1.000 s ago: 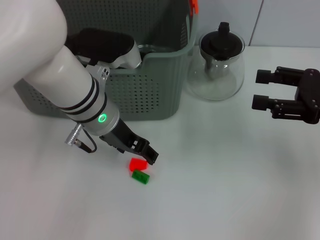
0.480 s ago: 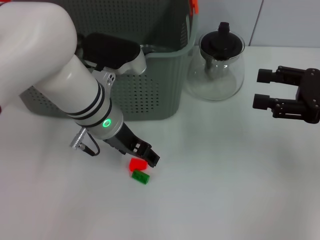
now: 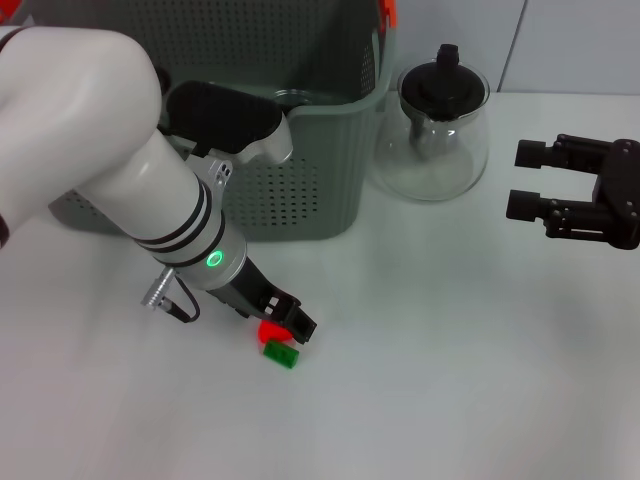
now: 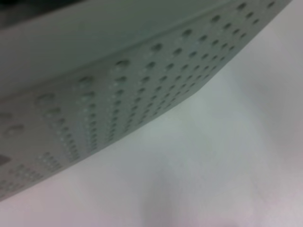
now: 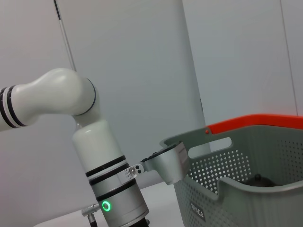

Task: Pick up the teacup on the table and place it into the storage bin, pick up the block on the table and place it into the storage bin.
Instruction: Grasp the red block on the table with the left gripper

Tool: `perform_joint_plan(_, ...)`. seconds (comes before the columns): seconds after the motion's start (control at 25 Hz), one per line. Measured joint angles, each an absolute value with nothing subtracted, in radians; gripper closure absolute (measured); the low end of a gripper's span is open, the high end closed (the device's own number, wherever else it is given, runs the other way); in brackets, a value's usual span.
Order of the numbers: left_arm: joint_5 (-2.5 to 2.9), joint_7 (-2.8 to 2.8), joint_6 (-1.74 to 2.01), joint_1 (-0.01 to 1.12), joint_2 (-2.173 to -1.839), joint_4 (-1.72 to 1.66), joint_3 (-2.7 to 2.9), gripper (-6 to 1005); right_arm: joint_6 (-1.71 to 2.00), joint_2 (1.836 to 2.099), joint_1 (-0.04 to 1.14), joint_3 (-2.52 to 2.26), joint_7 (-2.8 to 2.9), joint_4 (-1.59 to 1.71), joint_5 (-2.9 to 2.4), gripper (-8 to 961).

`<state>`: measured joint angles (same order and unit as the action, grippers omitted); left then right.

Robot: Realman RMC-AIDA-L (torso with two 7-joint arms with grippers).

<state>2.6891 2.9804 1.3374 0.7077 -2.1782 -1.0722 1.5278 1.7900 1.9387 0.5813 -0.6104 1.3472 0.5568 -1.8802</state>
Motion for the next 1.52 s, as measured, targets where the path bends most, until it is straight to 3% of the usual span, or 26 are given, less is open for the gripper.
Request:
perform_joint_plan(0.76,2.689,2.982,1.322,0.71,-2.178,-1.064,1.552,192,1.79,1.939,0.581,-0.608,1.347,0.557,-1.875,163)
perform_joint_plan(1.28,2.689,2.981,1.326,0.714,-2.178,-1.066,1.57,512,1.79,1.936,0.581,-0.606,1.347,0.557,-1.874,162)
perform_joint_plan(1.52,2.689,2.981,1.331,0.716,-2.178,-1.07,1.591,550,1.793,1.936,0.579,-0.603,1.347,0.557,-1.875,162)
